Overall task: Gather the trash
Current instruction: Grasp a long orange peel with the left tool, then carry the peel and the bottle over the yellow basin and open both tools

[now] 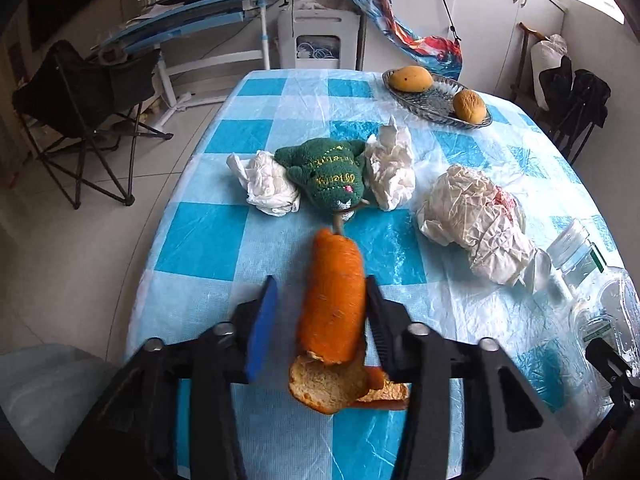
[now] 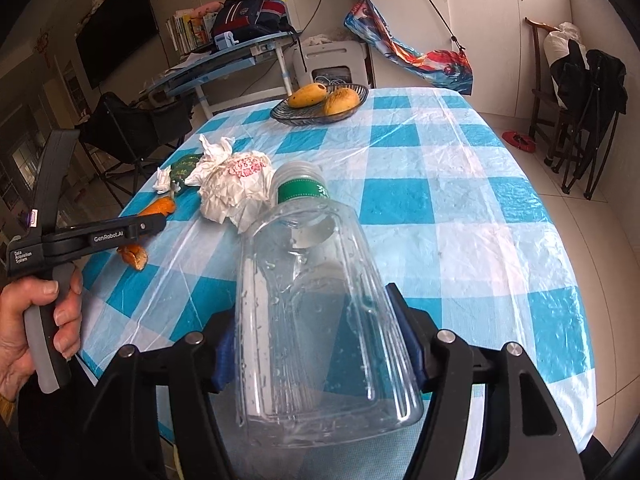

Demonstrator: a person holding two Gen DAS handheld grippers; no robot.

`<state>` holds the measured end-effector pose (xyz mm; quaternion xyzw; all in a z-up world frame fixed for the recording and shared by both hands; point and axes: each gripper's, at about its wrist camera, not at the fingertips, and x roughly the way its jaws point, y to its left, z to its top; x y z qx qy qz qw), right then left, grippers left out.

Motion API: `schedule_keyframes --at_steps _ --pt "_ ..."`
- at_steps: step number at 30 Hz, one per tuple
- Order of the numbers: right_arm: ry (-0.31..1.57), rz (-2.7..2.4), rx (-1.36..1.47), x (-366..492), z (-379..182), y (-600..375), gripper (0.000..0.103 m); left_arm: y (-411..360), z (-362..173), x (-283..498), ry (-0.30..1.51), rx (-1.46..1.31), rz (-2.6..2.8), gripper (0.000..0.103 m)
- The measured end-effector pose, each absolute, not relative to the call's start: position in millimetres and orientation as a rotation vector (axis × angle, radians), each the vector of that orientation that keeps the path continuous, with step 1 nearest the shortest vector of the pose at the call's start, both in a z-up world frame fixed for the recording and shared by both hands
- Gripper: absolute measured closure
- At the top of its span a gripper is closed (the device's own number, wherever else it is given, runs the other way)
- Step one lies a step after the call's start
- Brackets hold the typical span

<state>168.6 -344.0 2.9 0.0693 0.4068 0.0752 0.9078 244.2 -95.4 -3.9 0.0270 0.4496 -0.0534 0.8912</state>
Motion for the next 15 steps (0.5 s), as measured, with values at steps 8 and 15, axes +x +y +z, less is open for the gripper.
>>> schedule_keyframes --at_steps 8,15 --pt "0.841 0.213 0.274 168 1 -356 0.046 -72 23 210 0.805 -0.077 -0.161 0.085" --pt "0.832 0.304 0.535 160 -3 -375 0.046 -58 36 160 0.779 -0.16 -0.17 0.084"
